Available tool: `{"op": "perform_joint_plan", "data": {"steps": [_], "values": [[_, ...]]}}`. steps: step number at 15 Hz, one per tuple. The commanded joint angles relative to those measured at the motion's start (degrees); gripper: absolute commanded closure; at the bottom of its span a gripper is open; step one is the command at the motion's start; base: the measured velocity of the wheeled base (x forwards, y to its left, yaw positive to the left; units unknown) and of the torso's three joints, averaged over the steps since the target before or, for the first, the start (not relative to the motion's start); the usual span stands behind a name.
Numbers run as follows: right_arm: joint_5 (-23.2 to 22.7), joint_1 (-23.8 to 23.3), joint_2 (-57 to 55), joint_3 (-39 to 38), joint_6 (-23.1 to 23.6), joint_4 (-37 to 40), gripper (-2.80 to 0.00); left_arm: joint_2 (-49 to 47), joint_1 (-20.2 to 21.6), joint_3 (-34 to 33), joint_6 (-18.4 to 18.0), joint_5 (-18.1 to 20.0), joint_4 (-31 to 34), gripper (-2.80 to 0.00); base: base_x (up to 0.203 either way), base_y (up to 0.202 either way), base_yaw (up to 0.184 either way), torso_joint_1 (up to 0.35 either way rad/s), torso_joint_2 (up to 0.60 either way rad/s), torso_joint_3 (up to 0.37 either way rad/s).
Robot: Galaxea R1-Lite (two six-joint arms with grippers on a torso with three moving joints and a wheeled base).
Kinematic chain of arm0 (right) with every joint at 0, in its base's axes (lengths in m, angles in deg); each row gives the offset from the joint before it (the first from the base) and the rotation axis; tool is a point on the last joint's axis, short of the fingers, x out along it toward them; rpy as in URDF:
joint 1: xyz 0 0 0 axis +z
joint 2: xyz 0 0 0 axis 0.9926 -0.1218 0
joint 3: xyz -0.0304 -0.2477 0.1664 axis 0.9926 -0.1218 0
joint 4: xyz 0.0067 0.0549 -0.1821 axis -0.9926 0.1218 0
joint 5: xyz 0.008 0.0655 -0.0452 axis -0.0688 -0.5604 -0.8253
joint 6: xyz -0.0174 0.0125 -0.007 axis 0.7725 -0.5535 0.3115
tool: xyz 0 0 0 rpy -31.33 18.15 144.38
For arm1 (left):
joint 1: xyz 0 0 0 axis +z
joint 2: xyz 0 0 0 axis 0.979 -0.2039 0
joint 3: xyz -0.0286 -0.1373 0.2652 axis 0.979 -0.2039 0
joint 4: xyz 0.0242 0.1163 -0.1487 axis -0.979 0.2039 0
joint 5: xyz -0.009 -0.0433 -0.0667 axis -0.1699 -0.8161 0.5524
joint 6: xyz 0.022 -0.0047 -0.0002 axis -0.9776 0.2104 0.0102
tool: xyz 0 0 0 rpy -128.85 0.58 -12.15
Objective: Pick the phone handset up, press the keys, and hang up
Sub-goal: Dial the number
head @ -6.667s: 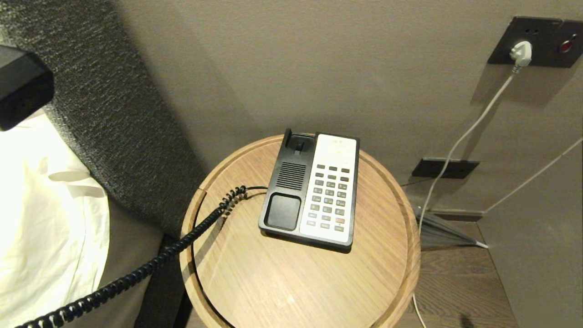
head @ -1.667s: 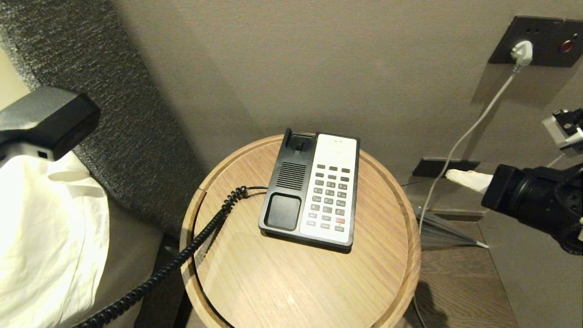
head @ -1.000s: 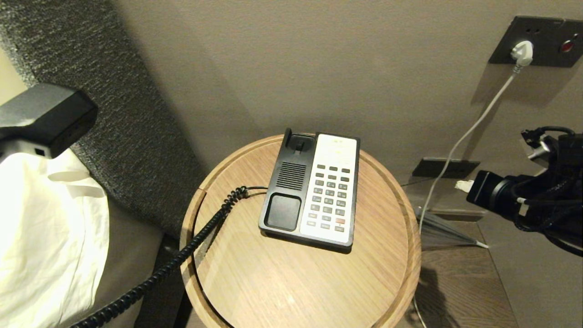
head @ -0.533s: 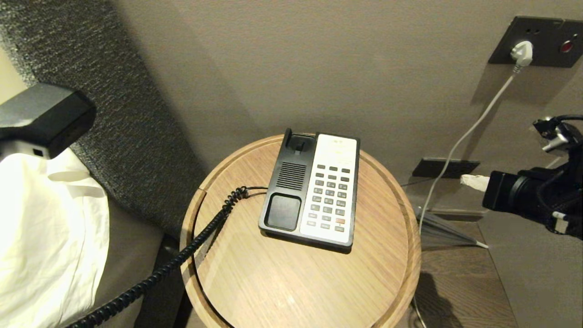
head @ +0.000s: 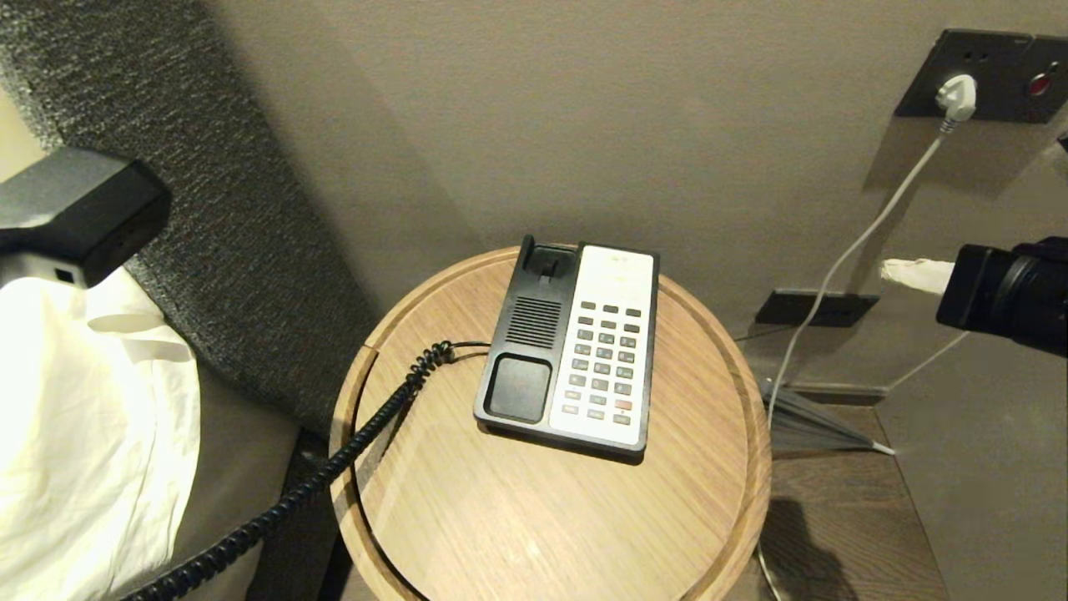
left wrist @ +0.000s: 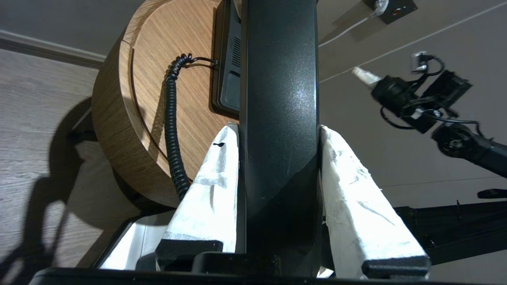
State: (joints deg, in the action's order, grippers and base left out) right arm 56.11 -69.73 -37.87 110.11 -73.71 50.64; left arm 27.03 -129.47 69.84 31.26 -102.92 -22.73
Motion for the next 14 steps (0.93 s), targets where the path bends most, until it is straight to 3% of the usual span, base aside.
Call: {"op": "perform_joint_plan", "data": {"steps": [1,3,6,11,14], "values": [[0.0,0.2,1.2,2.9,-0.1,0.6,0.0,0.0,0.0,0.1,0.2,-0.1,0.2,0.0,0.0,0.0,0.0,0.0,0.0,0.0],[0.2,0.3,-0.5,13.1,-0.2,3.1,0.0,0.0,0.0,-0.1,0.2,-0.1,0.2,0.0,0.0,0.0,0.0,0.0,0.0,0.0],[0.1,3.6,-3.5,28.2,-0.5,18.1,0.0,-0.1,0.0,0.4,0.3,-0.1,0.2,0.0,0.0,0.0,0.0,0.0,0.0,0.0],[1.8,5.3,-4.4,28.8,-0.9,17.3,0.0,0.0,0.0,0.8,0.3,-0.1,0.2,0.0,0.0,0.0,0.0,0.0,0.0,0.0],[4.0,0.5,-3.1,31.2,-1.9,17.6,0.0,-0.1,0.0,0.8,0.3,-0.1,0.2,0.0,0.0,0.0,0.0,0.0,0.0,0.0]]}}
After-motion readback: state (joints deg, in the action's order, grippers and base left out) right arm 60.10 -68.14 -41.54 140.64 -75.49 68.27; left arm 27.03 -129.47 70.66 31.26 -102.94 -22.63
